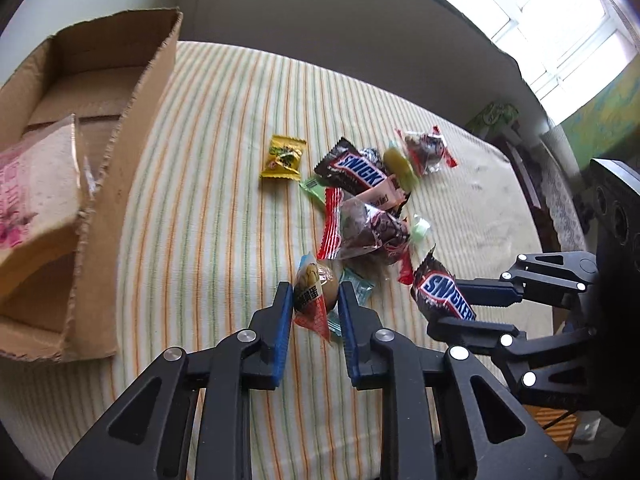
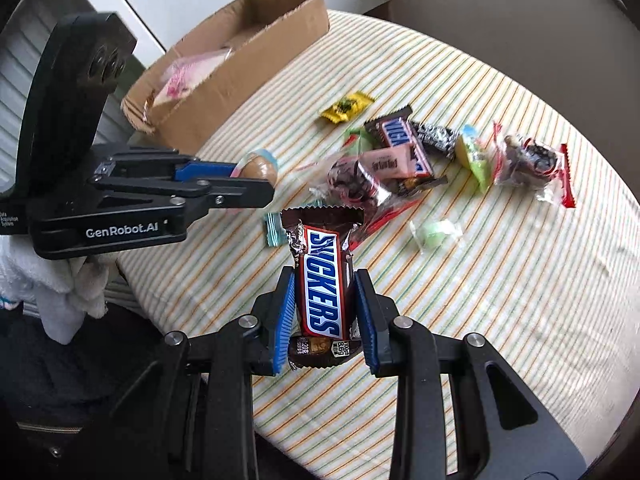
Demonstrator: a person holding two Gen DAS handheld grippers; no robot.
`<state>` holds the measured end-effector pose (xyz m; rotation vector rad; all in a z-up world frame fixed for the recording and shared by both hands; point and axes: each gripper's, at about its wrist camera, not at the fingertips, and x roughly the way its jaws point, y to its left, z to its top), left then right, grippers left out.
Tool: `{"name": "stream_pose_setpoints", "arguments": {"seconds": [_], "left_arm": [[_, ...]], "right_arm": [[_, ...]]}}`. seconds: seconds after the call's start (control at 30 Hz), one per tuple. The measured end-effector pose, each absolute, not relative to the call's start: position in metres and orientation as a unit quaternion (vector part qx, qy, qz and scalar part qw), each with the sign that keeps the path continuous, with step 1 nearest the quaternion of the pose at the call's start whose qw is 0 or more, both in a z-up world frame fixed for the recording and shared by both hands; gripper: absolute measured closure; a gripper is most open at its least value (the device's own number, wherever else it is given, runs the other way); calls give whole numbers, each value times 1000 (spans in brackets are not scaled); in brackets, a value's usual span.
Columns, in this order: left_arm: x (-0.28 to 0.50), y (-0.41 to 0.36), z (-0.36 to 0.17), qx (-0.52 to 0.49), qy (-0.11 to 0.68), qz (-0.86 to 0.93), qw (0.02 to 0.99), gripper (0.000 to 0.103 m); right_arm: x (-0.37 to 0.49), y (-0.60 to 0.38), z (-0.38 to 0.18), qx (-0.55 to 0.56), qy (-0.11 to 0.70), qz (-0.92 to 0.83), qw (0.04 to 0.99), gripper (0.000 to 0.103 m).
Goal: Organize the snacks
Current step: 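Carry the Snickers with the right tool into the box while the left tool drops its candy there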
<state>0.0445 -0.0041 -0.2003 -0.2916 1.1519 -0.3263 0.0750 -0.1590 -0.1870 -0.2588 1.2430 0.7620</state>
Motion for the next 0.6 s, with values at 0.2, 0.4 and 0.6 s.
{"name": "stream_pose_setpoints", "arguments": {"seconds": [0.2, 0.4, 0.6], "left_arm": [[39, 7, -203, -158, 537, -139, 817, 82], [28, 21, -168, -174, 509, -136, 832, 82], [25, 42, -143, -178, 486, -107, 849, 82]], "right_arm": [[74, -164, -176, -115, 559, 336, 749, 73], [76, -170, -149, -101, 544, 336, 762, 73], [90, -152, -124, -106, 522, 343, 773, 73]]}}
